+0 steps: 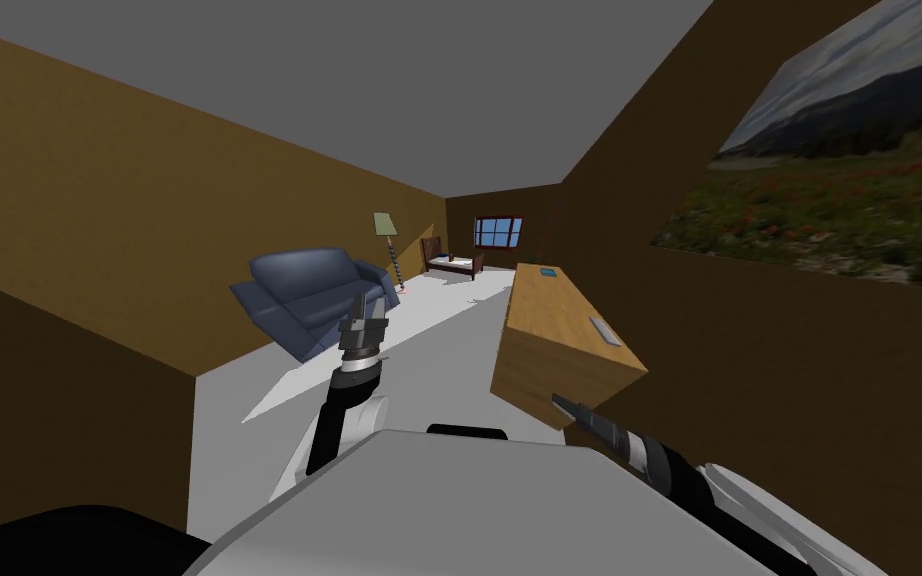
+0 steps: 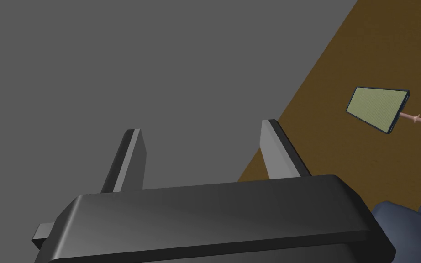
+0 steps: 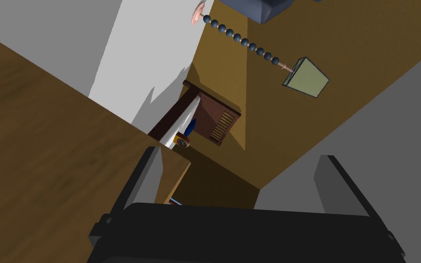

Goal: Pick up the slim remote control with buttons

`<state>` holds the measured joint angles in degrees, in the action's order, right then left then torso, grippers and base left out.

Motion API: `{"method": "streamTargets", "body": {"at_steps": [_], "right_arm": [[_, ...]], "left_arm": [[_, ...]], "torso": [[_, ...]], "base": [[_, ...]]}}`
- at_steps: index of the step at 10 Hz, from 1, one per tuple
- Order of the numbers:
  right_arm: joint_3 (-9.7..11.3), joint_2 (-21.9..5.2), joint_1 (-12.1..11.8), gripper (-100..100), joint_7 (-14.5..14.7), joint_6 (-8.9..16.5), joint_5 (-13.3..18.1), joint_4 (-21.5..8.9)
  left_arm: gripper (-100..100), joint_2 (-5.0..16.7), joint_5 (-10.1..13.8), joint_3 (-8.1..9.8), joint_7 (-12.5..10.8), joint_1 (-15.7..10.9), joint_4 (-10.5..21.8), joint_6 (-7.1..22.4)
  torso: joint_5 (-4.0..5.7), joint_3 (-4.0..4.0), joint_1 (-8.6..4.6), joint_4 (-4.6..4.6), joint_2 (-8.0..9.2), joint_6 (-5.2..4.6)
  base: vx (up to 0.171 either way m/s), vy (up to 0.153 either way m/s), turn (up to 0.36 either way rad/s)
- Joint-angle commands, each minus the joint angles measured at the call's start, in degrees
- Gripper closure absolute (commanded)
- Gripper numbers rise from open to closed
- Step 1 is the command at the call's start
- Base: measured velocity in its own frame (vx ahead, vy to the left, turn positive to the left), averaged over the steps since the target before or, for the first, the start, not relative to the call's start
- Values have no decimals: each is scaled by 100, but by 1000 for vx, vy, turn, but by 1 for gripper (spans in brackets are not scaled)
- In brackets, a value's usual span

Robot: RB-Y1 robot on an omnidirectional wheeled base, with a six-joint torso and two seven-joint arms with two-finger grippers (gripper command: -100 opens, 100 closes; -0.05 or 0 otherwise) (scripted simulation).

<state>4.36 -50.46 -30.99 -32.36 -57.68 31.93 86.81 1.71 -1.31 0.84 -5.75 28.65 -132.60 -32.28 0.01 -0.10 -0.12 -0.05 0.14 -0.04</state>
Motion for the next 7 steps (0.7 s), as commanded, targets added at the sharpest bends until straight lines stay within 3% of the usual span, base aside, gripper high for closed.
{"method": "streamTargets", "body": {"at_steps": [1,2,3,4,5,6,7], "right_arm": [[24,-30,9,-100,0,-59,34,-237],[24,-30,9,-100,0,-59,34,-237],[110,-334,-10,-100,-260,-205,233,-451],[110,-368,-10,-100,-260,-205,233,-667],[110,-368,-10,-100,-260,-205,233,-684],[199,-652,-27,-100,-519,-343,423,-873],[199,-708,-27,-100,-519,-343,423,-1044]], "left_arm": [[0,0,0,0,0,0,0,0],[0,0,0,0,0,1,0,0],[0,0,0,0,0,0,0,0],[0,0,0,0,0,-1,0,0],[0,0,0,0,0,0,0,0],[0,0,0,0,0,1,0,0],[0,0,0,0,0,-1,0,0]], "torso": [[0,0,0,0,0,0],[0,1,-2,0,-1,-3],[1,2,-3,1,-4,-2],[0,2,-2,1,-3,5],[0,0,-3,0,0,-2],[1,1,-4,0,-2,-3],[0,1,-3,0,-2,4]], "base": [[-12,4,-16],[-3,1,-27],[-21,10,270],[-23,4,148],[-10,0,-31],[-18,9,213],[-20,0,147]]}}
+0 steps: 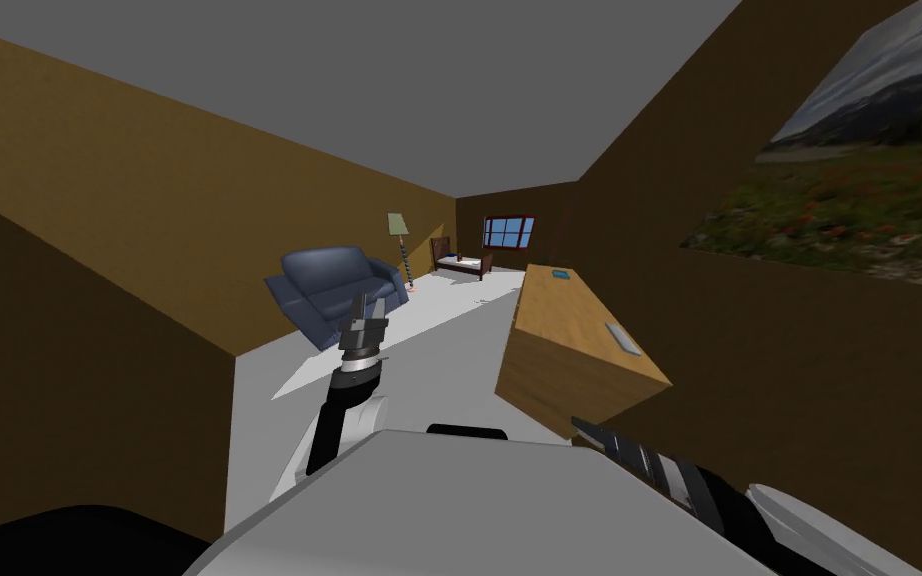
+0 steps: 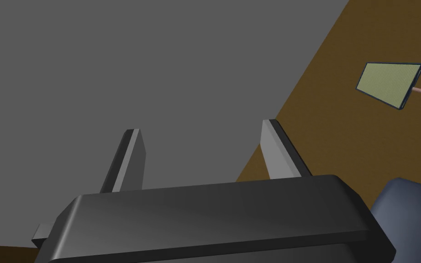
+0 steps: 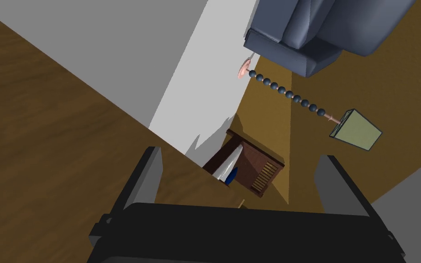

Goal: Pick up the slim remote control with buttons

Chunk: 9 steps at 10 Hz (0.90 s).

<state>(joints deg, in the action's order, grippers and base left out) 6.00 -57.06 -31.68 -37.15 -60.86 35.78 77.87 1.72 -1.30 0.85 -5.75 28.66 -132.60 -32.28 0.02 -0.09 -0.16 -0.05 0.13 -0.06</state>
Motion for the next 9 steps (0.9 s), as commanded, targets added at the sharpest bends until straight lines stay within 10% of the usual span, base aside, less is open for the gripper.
{"method": "streamTargets", "body": {"at_steps": [1,9], "right_arm": [[35,-48,42,-100,-40,-26,38,-237],[426,-1242,-2,-100,-1019,-493,682,-1655]], "left_arm": [[0,0,0,0,0,0,0,0],[0,0,0,0,0,0,0,0]], "torso": [[0,0,0,0,0,0],[1,3,-2,1,-5,-1]], "base": [[-10,-4,0],[-12,-3,168]]}}
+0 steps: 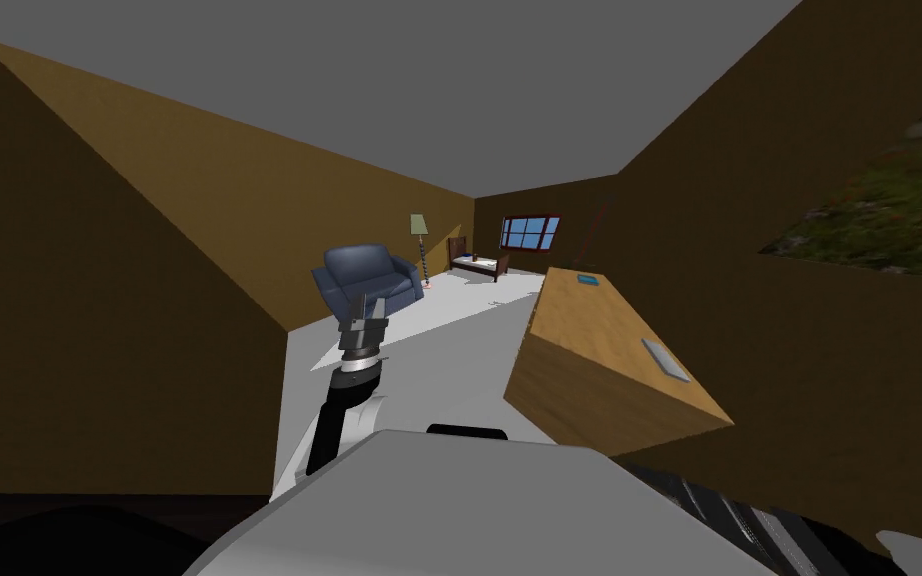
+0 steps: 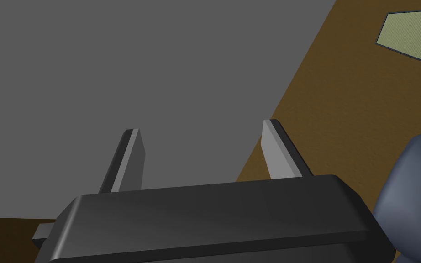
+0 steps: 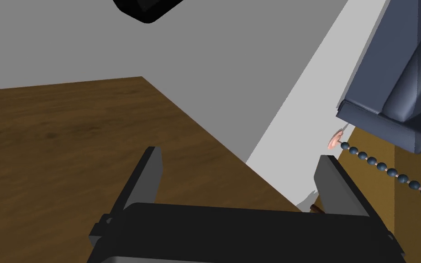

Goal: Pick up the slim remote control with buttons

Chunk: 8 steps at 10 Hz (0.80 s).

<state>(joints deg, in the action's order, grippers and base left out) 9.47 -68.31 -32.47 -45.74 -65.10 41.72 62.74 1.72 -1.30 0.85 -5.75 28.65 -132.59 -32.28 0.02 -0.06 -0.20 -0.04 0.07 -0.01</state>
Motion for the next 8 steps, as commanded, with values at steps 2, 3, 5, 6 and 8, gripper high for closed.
{"method": "streamTargets", "body": {"at_steps": [2,3,5,6,8], "right_arm": [[79,-202,77,-100,-178,-69,88,-396],[182,-483,75,-100,-410,-157,214,-573],[182,-488,75,-100,-410,-157,214,-773],[287,-753,80,-100,-633,-230,323,-966],[287,-753,80,-100,-633,-230,323,-956]], "left_arm": [[0,0,0,0,0,1,0,0],[0,0,0,1,0,1,0,0],[0,0,0,1,0,1,0,0],[0,0,0,1,0,1,0,0],[0,0,0,1,0,1,0,0]], "torso": [[1,0,-1,0,-1,-5],[2,0,1,0,-1,-7],[1,3,-1,1,-5,-6],[2,2,0,1,-3,-7],[3,5,-4,2,-9,-4]], "base": [[-3,-9,67],[3,-5,222],[4,-13,69],[10,-11,252],[10,-22,71]]}}
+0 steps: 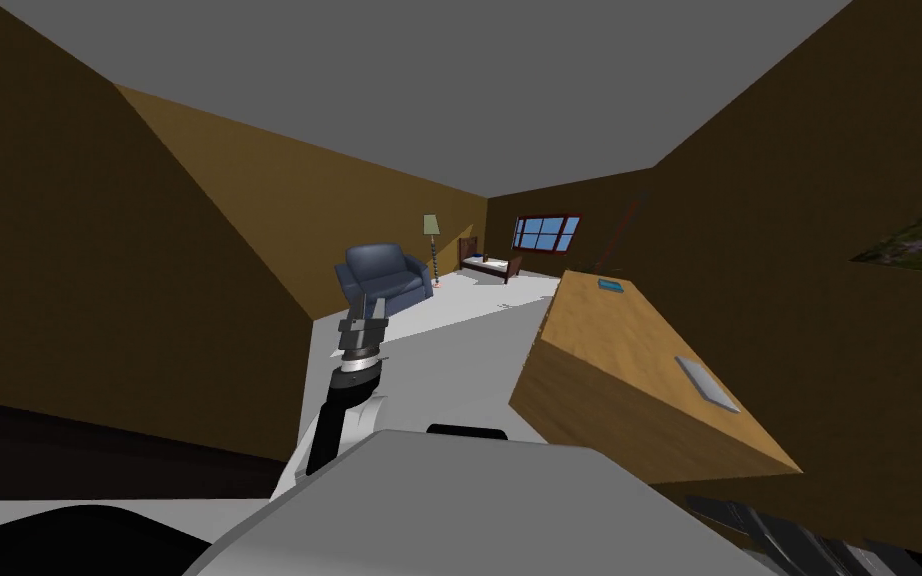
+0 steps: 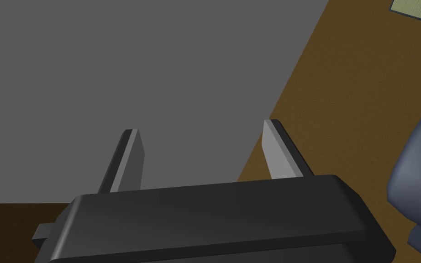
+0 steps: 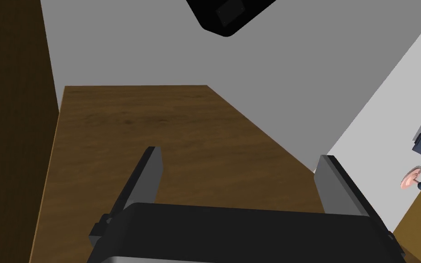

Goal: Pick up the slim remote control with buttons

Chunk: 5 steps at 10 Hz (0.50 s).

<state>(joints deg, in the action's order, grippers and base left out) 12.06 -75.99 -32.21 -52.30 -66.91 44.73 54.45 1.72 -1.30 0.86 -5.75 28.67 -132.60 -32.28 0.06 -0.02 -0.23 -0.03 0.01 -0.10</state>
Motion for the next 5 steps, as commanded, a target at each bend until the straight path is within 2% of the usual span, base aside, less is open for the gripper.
{"method": "streamTargets", "body": {"at_steps": [1,2,3,5], "right_arm": [[28,16,54,-100,23,-49,22,-286],[132,-221,64,-100,-189,-107,113,-432],[132,-221,64,-100,-189,-107,113,-588],[132,-221,64,-100,-189,-107,113,-632]], "left_arm": [[0,0,0,0,0,0,0,0],[0,0,0,0,0,0,0,0],[0,0,0,-1,0,-1,0,0],[0,0,0,0,0,0,0,0]], "torso": [[0,0,0,0,0,0],[-1,-2,5,-1,4,0],[-3,1,1,0,-3,10],[1,1,-2,0,-1,0]], "base": [[1,-2,-37],[15,-16,213],[18,-36,200],[6,-17,-24]]}}
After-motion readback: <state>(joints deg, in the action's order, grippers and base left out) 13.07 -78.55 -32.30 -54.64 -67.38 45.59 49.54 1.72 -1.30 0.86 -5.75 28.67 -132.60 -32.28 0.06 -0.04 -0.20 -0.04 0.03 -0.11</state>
